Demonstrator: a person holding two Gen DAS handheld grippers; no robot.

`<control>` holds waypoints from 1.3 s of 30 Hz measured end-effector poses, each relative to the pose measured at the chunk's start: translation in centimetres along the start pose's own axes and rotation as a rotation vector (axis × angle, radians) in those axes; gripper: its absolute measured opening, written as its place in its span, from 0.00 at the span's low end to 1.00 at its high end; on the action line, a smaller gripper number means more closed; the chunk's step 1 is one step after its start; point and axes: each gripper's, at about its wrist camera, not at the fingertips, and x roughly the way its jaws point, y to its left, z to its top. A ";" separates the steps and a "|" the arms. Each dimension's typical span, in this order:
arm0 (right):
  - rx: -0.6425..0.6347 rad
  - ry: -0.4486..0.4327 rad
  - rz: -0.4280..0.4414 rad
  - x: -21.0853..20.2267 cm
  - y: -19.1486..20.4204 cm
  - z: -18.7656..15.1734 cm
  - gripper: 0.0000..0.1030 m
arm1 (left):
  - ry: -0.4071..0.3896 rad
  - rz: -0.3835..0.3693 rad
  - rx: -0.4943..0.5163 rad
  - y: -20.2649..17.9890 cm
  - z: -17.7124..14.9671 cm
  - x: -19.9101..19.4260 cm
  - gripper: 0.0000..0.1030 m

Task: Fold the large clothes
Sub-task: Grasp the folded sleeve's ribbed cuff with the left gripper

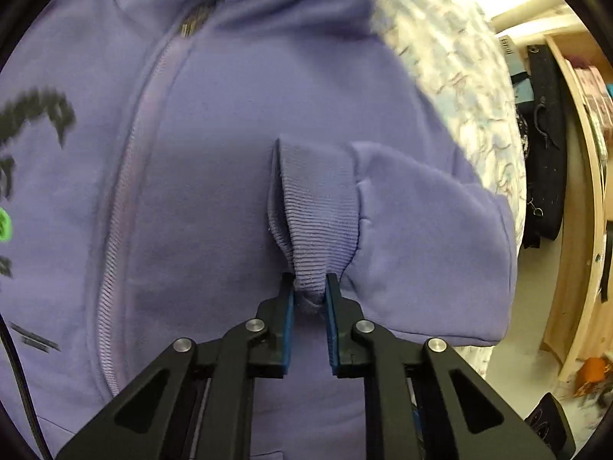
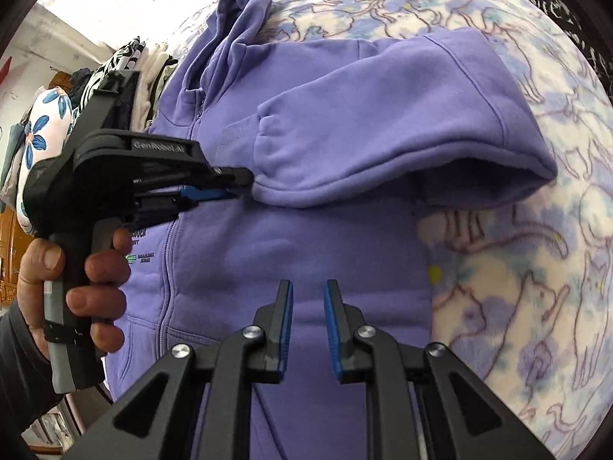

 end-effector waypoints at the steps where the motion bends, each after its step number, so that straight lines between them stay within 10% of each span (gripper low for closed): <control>1: 0.001 0.000 0.001 -0.1 0.0 0.0 0.16 | -0.024 0.015 0.027 -0.5 0.0 -0.8 0.11; 11: -0.043 0.002 0.013 -0.5 1.2 0.0 0.16 | -0.343 0.176 0.174 -0.1 0.9 -12.6 0.11; 19: -0.076 0.046 0.001 1.0 2.1 0.1 0.16 | -0.282 0.443 0.107 9.9 1.3 -12.4 0.12; 24: -0.065 0.038 -0.005 0.9 1.7 0.7 0.17 | -0.170 0.436 0.050 12.7 1.2 -9.5 0.18; 29: -0.030 -0.012 0.016 -0.6 1.0 2.2 0.36 | -0.201 0.325 -0.031 13.6 2.1 -10.5 0.51; 39: 0.063 -0.139 -0.082 -1.5 -3.3 10.6 0.36 | -0.163 0.316 -0.031 14.9 5.9 -8.6 0.51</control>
